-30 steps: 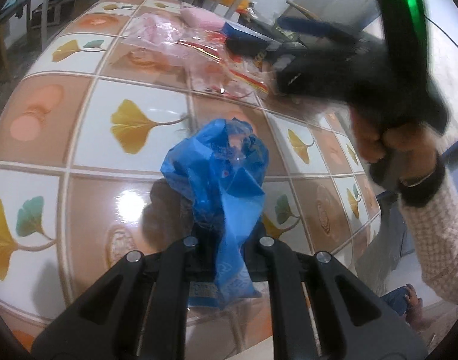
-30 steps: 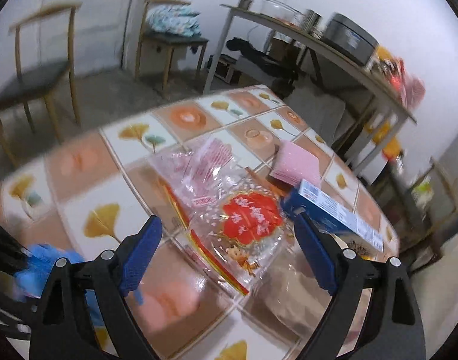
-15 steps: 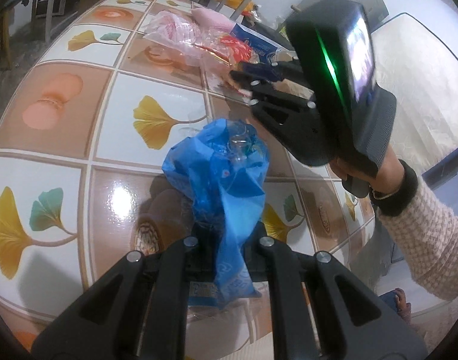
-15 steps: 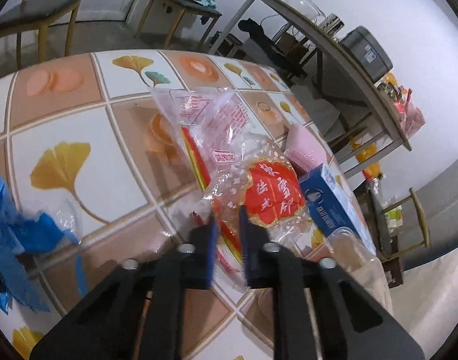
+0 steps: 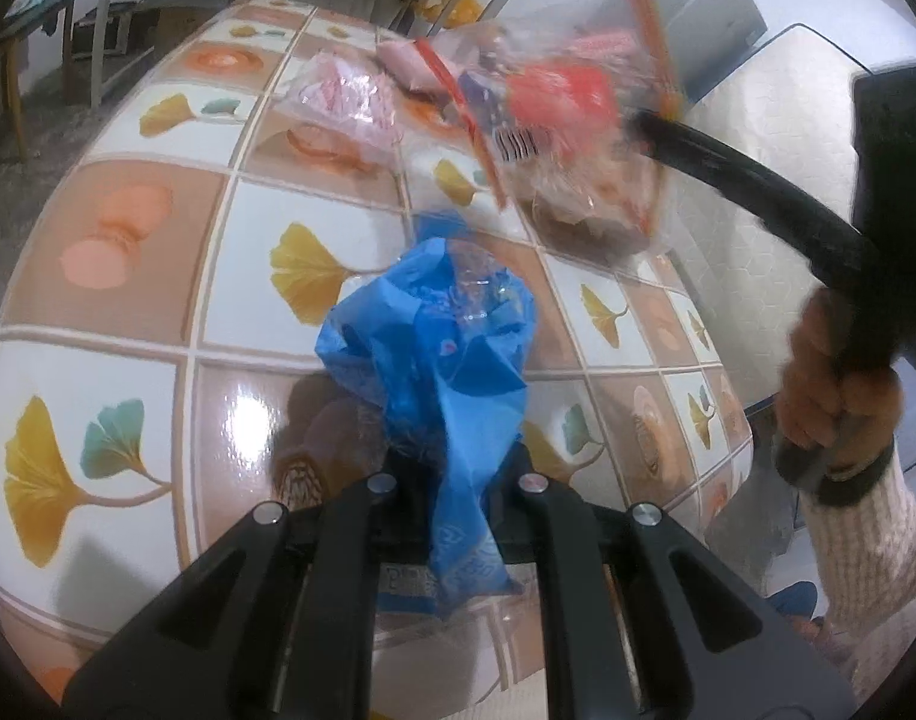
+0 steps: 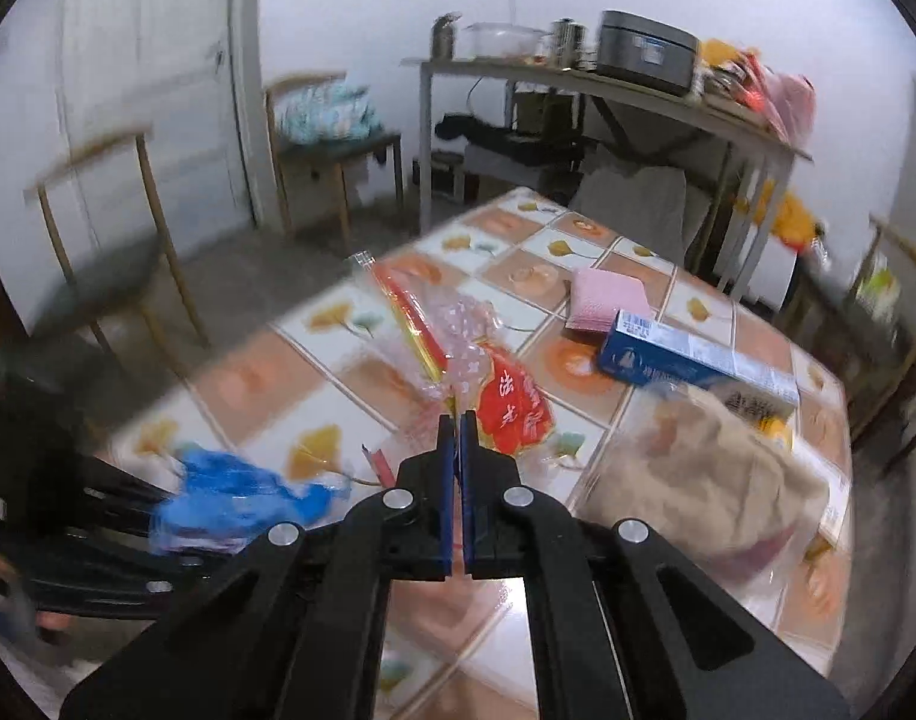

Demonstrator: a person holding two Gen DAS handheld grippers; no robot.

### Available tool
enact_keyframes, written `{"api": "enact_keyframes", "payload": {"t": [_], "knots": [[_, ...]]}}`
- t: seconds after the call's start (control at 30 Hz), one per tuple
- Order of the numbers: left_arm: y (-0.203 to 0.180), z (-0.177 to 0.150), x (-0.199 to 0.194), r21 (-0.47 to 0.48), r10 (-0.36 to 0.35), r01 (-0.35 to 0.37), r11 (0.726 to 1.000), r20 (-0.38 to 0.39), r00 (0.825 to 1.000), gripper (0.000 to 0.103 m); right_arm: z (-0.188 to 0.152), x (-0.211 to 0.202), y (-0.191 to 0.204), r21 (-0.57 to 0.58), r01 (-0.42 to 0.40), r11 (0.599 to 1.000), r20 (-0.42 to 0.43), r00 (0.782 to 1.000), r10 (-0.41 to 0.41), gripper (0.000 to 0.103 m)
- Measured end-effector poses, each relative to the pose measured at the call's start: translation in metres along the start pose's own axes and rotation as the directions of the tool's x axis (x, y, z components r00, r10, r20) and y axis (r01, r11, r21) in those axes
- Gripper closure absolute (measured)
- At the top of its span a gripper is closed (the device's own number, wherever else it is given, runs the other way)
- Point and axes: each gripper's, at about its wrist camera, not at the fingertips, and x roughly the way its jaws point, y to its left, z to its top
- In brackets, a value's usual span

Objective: Collect trash
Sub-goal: 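Carry the blue bag and red snack bag over the blue wastebasket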

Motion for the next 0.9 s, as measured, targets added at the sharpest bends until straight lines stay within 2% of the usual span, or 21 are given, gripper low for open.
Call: {"api": "enact_keyframes", "payload": {"t": [0.27, 0.43, 0.63, 0.8, 0.9], "knots": [[-0.029, 0.019, -0.015, 0.062, -0.043, 0.040, 0.997, 0.050, 0.998, 0.095, -0.024, -0.065, -0.009, 0.117, 0.056, 0.992, 0.101, 0.993, -0.068, 0.101], [-0.053, 0.028, -0.014, 0.118, -0.077, 0.071, 0.990, 0.049, 0.996, 0.095, -0.045, -0.100, -0.028, 0.219, 0.064, 0.974, 0.133, 0.987, -0.095, 0.101], [-0.093, 0.037, -0.007, 0.187, -0.154, 0.146, 0.971, 0.028, 0.988, 0.095, -0.074, -0.141, -0.045, 0.308, 0.122, 0.943, 0.157, 0.972, -0.177, 0.101], [-0.140, 0.048, 0.008, 0.286, -0.214, 0.211, 0.935, -0.021, 0.977, 0.095, -0.102, -0.189, -0.064, 0.394, 0.208, 0.895, 0.193, 0.934, -0.301, 0.101], [-0.180, 0.053, 0.019, 0.362, -0.249, 0.253, 0.897, -0.059, 0.967, 0.095, -0.123, -0.222, -0.079, 0.460, 0.267, 0.847, 0.210, 0.894, -0.396, 0.101]]}}
